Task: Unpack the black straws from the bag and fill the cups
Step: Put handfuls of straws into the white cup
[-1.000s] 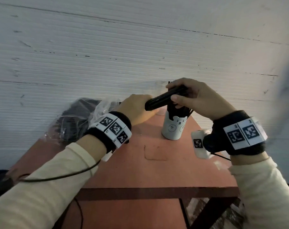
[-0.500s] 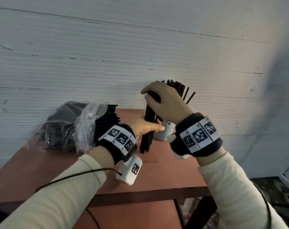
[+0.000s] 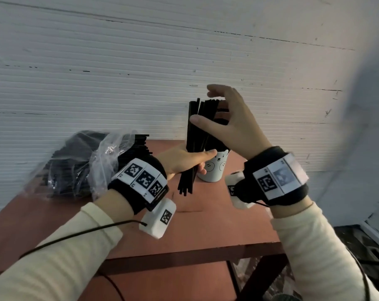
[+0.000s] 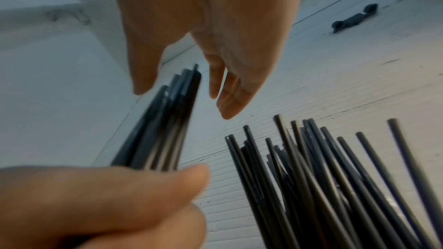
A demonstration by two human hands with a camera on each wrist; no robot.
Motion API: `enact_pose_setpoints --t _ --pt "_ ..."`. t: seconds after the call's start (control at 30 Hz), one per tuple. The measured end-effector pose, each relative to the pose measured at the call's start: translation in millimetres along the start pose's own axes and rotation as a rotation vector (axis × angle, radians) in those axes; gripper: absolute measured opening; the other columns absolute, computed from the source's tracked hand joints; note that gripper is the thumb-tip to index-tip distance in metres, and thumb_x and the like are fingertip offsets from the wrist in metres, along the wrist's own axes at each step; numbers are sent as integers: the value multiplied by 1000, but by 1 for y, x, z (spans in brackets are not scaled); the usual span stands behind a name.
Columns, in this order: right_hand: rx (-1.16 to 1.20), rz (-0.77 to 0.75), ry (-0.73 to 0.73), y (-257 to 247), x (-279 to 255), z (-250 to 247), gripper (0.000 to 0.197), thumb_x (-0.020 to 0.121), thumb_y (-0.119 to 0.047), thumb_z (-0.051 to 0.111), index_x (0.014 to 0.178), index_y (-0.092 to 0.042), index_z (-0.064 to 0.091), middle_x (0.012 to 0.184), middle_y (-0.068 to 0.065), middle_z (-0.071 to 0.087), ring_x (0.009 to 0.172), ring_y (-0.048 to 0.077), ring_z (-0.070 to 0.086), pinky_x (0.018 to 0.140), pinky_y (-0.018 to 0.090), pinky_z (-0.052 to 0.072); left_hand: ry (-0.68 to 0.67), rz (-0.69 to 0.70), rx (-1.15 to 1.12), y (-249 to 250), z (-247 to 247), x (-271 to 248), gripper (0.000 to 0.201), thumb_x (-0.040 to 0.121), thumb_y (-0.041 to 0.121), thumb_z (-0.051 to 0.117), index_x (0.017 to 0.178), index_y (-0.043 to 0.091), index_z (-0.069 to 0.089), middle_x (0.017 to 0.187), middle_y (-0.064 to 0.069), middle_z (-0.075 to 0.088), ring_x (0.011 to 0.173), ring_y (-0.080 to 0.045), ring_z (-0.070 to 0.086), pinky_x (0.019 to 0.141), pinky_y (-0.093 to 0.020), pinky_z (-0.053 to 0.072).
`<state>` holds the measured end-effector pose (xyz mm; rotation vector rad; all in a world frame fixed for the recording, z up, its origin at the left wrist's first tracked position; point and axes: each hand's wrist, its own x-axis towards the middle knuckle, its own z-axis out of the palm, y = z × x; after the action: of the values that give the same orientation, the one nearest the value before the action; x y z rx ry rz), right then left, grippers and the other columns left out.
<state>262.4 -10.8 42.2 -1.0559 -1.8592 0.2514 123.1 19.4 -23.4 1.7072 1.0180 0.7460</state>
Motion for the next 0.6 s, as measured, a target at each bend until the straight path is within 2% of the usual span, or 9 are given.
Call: enact_pose_setpoints --t 0.07,0.13,0.2,0.27,0.33,0.37,0.47,0.53,0.6 --pt "32 81 -84 2 -3 -9 61 76 -48 75 128 -26 54 126 -7 52 111 5 54 94 24 48 -118 49 84 10 0 -8 39 96 36 57 60 21 53 57 5 56 78 -20 69 78 -25 53" --pt "80 120 -215 4 -6 -14 50 72 -49 78 114 -26 63 117 -3 57 105 7 59 88 25 50 -288 55 167 16 1 -14 42 96 33 57 56 22 54 58 5 57 76 -20 68 80 -25 55" --pt "81 109 -357 6 -12 -14 33 76 -40 79 103 -22 70 105 0 64 95 7 62 80 19 49 -409 31 195 15 4 -16 40 95 32 60 59 15 56 59 3 56 74 -21 64 83 -31 54" --pt "68 90 -440 10 -17 -12 20 81 -25 76 94 -10 71 91 5 69 86 13 66 74 22 53 -415 50 179 12 8 -14 37 91 35 64 69 7 58 64 -4 59 71 -20 62 84 -34 53" --pt "73 82 -409 14 -20 -13 18 84 -19 73 89 -2 69 86 12 70 83 21 67 75 34 55 -362 73 188 10 12 -11 35 87 39 69 78 5 62 71 -8 63 72 -19 64 82 -34 54" --pt "83 77 -367 16 -20 -15 18 85 -18 72 89 -1 67 85 14 69 79 20 67 73 33 55 -326 76 193 10 14 -9 35 84 41 72 85 7 63 74 -6 65 75 -18 66 82 -34 54" --pt "130 74 -175 21 -11 -31 10 86 -11 69 83 -2 66 72 -1 66 62 -1 60 57 13 45 -93 53 220 13 16 -1 62 68 52 82 115 24 53 100 2 68 91 -11 67 82 -31 56" --pt "170 87 -13 24 -1 -45 6 86 -8 69 81 -7 64 66 -10 61 56 -6 56 52 8 41 151 43 240 14 19 6 81 59 51 86 118 27 37 115 2 55 102 -11 59 81 -28 51" --pt "196 95 117 28 12 -59 8 84 -7 69 80 -9 62 65 -11 59 54 -6 55 50 7 39 352 52 255 9 19 17 97 51 51 90 119 26 26 120 -1 46 110 -14 51 90 -30 48"
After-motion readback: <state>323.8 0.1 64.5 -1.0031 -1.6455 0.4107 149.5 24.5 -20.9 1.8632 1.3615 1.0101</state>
